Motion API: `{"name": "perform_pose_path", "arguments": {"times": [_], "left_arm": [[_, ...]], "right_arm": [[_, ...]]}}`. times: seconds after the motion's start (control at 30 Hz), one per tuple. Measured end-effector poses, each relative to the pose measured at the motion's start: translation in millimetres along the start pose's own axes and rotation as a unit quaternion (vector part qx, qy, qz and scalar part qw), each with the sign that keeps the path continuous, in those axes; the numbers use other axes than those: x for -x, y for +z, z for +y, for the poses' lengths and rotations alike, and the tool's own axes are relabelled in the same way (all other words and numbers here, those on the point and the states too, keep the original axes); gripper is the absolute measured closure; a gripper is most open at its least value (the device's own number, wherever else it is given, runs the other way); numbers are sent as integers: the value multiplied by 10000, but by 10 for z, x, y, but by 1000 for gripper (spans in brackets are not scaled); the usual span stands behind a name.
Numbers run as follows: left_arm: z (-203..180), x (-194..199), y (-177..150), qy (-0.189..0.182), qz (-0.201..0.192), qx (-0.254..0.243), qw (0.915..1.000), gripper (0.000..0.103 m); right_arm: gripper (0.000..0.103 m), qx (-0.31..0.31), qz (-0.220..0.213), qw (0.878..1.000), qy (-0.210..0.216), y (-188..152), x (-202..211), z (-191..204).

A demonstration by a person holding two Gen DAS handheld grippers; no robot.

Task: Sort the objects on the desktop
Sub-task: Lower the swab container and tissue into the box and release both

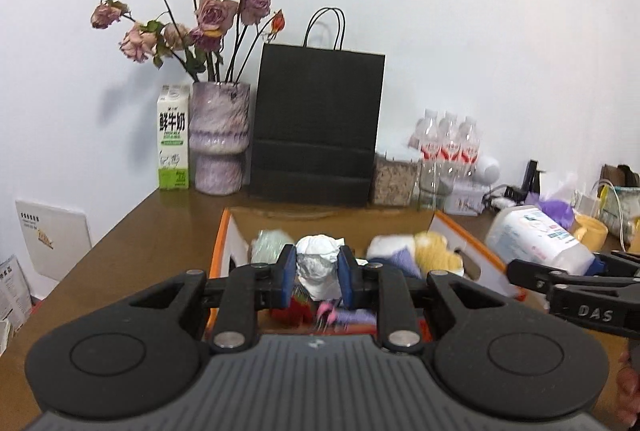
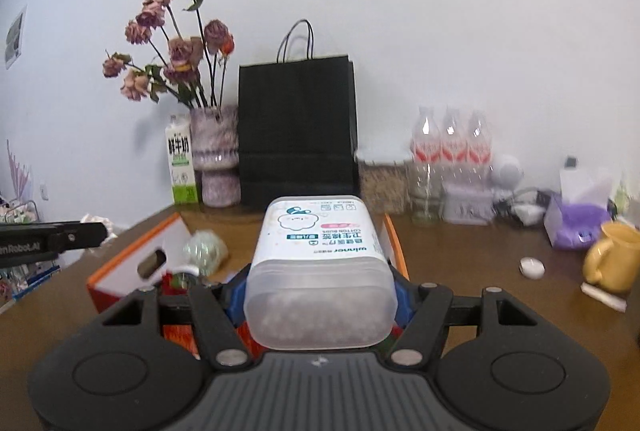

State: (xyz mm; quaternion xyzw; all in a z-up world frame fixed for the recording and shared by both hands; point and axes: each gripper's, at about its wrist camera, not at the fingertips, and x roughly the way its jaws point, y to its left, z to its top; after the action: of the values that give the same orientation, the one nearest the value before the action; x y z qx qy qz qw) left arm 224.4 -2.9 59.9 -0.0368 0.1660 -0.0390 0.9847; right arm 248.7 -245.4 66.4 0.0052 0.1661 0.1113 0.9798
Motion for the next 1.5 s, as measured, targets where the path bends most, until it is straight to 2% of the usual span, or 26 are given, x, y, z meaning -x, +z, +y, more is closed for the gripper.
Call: {"name": "perform_pose_path", "arguments": {"times": [0.17, 0.37, 0.53, 0.73, 0.93, 1.1, 1.17, 1.2, 1.23, 1.27, 1.3, 1.37, 1.4, 1.43, 1.5], "left_arm": [[-50, -257, 152, 90, -103, 74, 9999, 81], [-4, -692, 230, 295, -2, 186, 9994, 81], [83, -1118, 248, 556, 282, 209, 9978, 81], [241, -1447, 84, 725, 851, 325, 9932, 81], [260, -1535, -25, 884, 1103, 205, 9897, 81], [209, -1541, -69, 959, 1093, 11, 9894, 78], [192, -1518, -82, 1028, 1001, -48, 9896, 74], [191, -1499, -83, 1041, 951, -70, 9900, 73], [198, -1473, -77, 1054, 898, -79, 9903, 66], [208, -1440, -69, 1113, 828, -56, 9903, 53], [217, -1411, -54, 1171, 751, -38, 9903, 45], [224, -1350, -25, 1286, 584, -24, 9900, 19], [227, -1321, -11, 1373, 501, -12, 9893, 12], [230, -1297, 2, 1447, 420, -16, 9886, 0], [236, -1260, 26, 1500, 273, -48, 9883, 0]], "right_arm": [[38, 27, -50, 10000, -58, 179, -324, 82], [38, 43, 110, 9999, 57, 290, -793, 180], [38, 292, 346, 9987, 217, 359, -1191, 379], [38, 386, 934, 9943, 325, 336, -1669, 567], [38, 503, 1223, 9900, 499, 199, -1776, 641], [38, 398, 1365, 9880, 598, 135, -1803, 584], [35, 408, 1354, 9881, 606, 132, -1792, 571], [30, 447, 1350, 9881, 583, 140, -1786, 569], [22, 482, 1312, 9888, 516, 151, -1772, 561], [18, 501, 1260, 9898, 426, 163, -1758, 553], [14, 488, 1197, 9910, 345, 181, -1729, 530], [6, 394, 1149, 9921, 302, 227, -1690, 466], [0, 315, 1122, 9928, 272, 252, -1662, 425], [0, 256, 1087, 9934, 254, 276, -1644, 389], [0, 158, 1081, 9936, 302, 318, -1610, 318]]}}
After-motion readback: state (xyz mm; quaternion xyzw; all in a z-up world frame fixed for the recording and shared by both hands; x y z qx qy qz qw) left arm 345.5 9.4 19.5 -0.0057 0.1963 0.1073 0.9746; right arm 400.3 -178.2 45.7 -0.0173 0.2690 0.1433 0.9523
